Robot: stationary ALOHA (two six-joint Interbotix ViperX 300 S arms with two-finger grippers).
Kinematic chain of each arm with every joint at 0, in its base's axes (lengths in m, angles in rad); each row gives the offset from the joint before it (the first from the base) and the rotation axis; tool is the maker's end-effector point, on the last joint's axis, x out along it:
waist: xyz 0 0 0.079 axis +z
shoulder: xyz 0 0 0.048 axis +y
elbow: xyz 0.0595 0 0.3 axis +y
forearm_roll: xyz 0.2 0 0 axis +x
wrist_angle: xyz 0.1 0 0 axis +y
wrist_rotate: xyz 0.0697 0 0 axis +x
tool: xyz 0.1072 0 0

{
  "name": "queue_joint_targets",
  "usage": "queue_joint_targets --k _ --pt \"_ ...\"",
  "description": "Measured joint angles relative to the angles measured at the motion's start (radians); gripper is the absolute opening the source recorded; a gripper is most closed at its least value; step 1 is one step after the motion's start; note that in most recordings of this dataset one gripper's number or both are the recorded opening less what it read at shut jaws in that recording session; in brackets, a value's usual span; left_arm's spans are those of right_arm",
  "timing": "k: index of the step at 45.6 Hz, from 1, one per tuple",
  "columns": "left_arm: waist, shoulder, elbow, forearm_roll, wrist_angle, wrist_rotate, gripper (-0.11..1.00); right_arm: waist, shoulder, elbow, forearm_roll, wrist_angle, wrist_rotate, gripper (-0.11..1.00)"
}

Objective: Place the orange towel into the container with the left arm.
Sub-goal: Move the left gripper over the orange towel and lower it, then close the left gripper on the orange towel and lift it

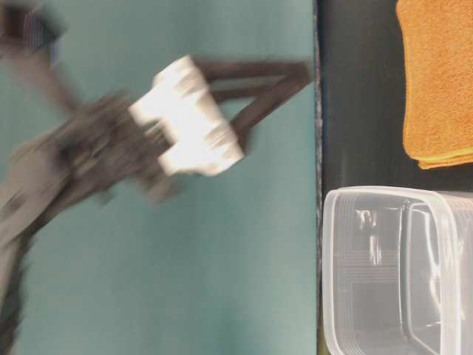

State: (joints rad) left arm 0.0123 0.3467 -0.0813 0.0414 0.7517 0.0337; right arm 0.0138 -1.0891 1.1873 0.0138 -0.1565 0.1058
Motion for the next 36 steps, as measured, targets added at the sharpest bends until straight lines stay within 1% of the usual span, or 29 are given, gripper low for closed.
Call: queue_joint_targets --k 6,13,17,21,25,27,31,32,36 --pt "0.002 0.126 -0.084 0.0 0.006 0.0 0.9 0.0 0.0 0.0 -0.002 0.0 0.0 0.7" --pt "0.006 0.23 -0.12 0.0 -0.003 -0.002 0.9 0.0 0.002 0.0 0.0 0.0 0.002 0.7" --pt "0.011 0.272 -0.129 0.0 -0.003 -0.002 0.89 0.0 0.0 0.0 0.0 0.0 0.005 0.7" --pt "0.011 0.282 -0.137 0.0 -0.006 -0.006 0.88 0.0 0.0 0.0 0.0 0.0 0.005 0.7" --pt "0.009 0.284 -0.14 0.0 -0.006 -0.005 0.84 0.0 0.0 0.002 0.0 0.0 0.005 0.7" --pt "0.009 0.284 -0.138 0.0 -0.005 -0.005 0.79 0.0 0.0 0.002 0.0 0.0 0.003 0.7" --pt "0.008 0.284 -0.138 0.0 -0.005 -0.005 0.58 0.0 0.0 0.0 0.0 0.0 0.005 0.7" --pt "0.006 0.284 -0.138 0.0 -0.005 -0.005 0.51 0.002 0.0 0.002 0.0 0.0 0.005 0.7" --pt "-0.005 0.284 -0.138 0.0 -0.003 -0.005 0.27 0.0 0.0 0.002 0.0 0.0 0.003 0.7"
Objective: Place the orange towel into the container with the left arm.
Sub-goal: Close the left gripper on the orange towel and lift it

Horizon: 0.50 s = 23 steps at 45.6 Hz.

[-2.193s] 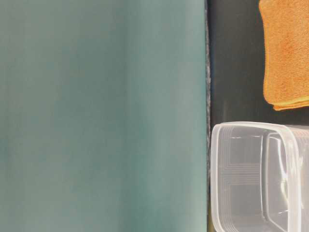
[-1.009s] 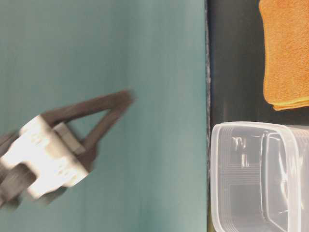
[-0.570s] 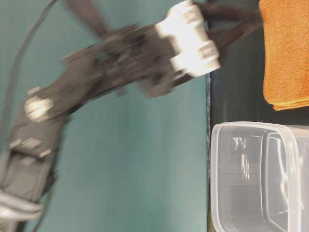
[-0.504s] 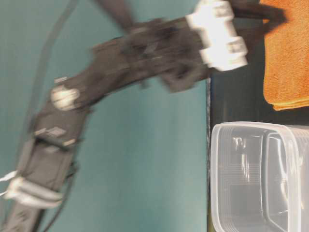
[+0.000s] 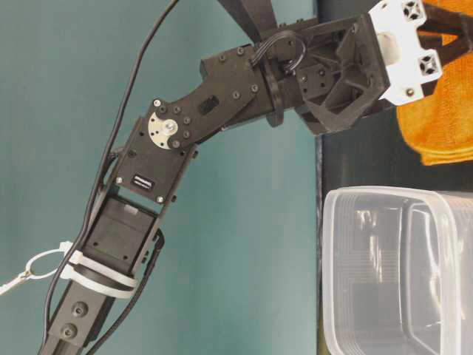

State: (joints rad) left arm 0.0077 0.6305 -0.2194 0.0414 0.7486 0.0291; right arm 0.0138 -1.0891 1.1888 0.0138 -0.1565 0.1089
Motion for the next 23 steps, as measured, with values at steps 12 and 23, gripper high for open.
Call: queue_joint_targets --k 12,23 --pt "-0.032 -0.028 -0.031 0.0 0.04 0.005 0.06 0.0 -0.002 0.0 0.0 0.002 0.002 0.7" --pt "-0.011 -0.262 -0.057 0.0 0.169 0.005 0.06 0.0 -0.008 0.0 0.0 0.002 0.002 0.7"
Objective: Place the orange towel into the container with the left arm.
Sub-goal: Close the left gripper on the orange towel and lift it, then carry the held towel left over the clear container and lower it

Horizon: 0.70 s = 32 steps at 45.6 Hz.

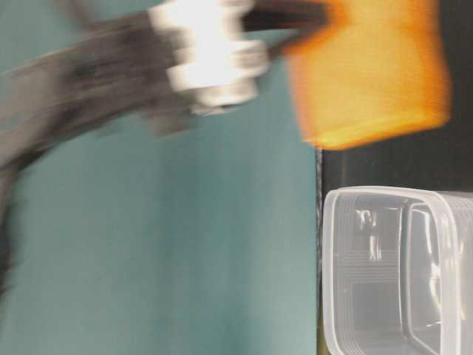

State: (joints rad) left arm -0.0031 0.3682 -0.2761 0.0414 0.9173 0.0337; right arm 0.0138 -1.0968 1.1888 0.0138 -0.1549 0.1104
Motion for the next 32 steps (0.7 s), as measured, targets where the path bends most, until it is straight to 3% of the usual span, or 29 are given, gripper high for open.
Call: queue_joint_targets --k 4,15,25,32 --pt "0.023 -0.092 0.025 0.0 0.052 0.0 0.06 0.0 -0.003 0.0 0.0 0.002 0.0 0.7" --pt "0.058 -0.307 0.218 0.0 0.144 0.0 0.06 0.0 -0.006 0.0 0.0 0.002 0.0 0.7" --pt "0.058 -0.399 0.466 0.0 0.041 0.0 0.06 0.0 -0.005 0.0 0.0 0.002 0.0 0.7" --pt "0.058 -0.43 0.577 0.0 -0.043 -0.002 0.06 0.0 -0.006 0.0 0.0 0.002 0.003 0.7"
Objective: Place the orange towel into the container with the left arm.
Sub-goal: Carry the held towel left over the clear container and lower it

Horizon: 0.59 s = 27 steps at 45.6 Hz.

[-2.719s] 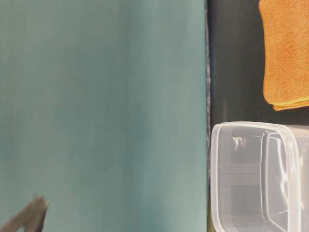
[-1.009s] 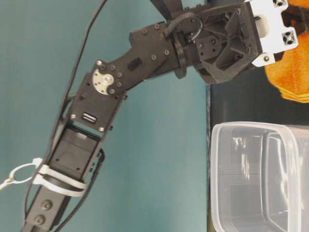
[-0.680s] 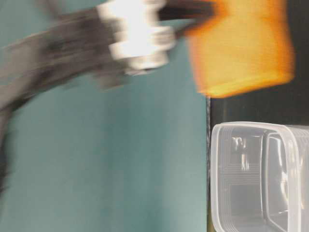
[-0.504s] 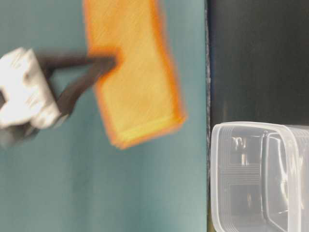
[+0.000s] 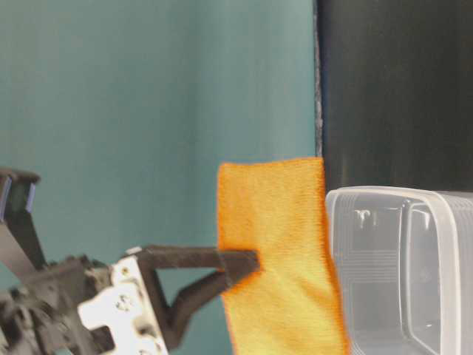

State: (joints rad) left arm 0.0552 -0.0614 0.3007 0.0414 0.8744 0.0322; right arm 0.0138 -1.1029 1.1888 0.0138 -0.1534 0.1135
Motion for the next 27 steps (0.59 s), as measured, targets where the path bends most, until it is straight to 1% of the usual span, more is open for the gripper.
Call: queue_joint_targets --k 7,19,27 --pt "0.0 -0.011 0.04 0.002 -0.035 0.0 0.06 0.0 0.002 0.003 0.0 0.0 0.0 0.7" --pt "0.006 -0.011 0.078 0.0 -0.049 0.0 0.06 0.0 0.0 0.002 0.0 0.0 0.002 0.7" --pt "0.009 -0.009 0.118 0.002 -0.124 -0.002 0.07 0.0 0.0 0.003 0.0 0.0 0.002 0.7"
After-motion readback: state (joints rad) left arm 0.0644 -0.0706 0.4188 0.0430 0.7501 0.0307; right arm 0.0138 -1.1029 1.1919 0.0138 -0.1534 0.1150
